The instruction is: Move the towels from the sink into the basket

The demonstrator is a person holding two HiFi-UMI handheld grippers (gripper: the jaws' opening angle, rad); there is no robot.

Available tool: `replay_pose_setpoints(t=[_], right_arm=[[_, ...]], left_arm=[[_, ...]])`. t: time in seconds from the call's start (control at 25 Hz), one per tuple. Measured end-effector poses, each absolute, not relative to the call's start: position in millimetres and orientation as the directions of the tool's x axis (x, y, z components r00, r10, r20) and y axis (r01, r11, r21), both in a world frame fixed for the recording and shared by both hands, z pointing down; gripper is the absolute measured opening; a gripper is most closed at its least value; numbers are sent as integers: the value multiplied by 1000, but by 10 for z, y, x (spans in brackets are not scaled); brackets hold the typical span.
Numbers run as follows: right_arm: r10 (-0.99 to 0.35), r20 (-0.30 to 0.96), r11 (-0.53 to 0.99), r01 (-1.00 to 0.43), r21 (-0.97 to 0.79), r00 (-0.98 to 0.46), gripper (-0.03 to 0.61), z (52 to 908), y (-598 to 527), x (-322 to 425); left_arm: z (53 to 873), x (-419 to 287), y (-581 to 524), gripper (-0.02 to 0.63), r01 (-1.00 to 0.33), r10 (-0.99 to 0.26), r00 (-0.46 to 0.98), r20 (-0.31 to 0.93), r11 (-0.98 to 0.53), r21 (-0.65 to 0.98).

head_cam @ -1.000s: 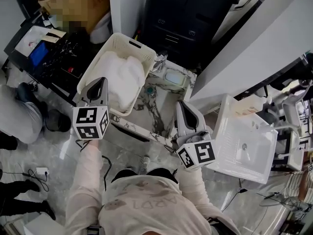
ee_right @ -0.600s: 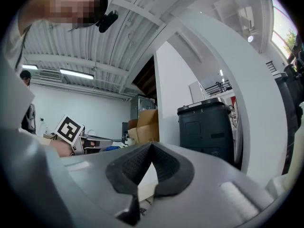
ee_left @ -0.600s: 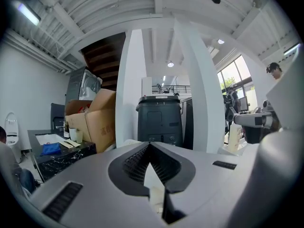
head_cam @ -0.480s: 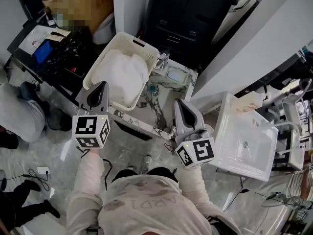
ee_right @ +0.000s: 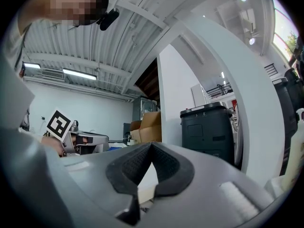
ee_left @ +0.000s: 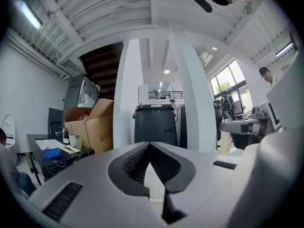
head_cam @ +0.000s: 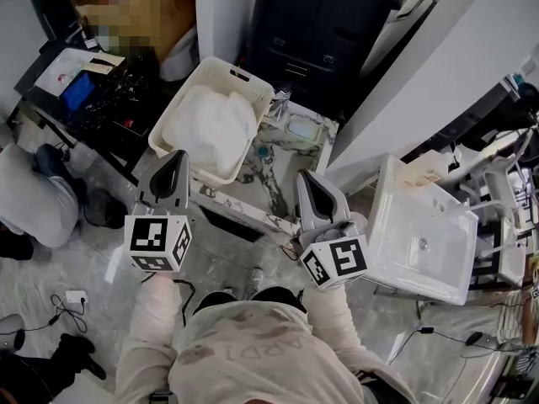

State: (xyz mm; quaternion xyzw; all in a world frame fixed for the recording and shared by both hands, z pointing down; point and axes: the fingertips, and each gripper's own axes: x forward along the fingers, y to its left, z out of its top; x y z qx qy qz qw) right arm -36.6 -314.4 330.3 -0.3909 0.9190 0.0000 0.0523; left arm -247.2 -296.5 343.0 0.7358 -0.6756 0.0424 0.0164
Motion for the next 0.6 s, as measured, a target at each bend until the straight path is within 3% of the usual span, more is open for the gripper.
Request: replay_pose_setpoints(t=[0.6], right_arm=[[-713, -118, 697, -717, -9, -691, 11, 3156, -2686, -376]], left_arm=[[3220, -2325, -2388, 6, -992, -993, 114, 21, -115, -50]])
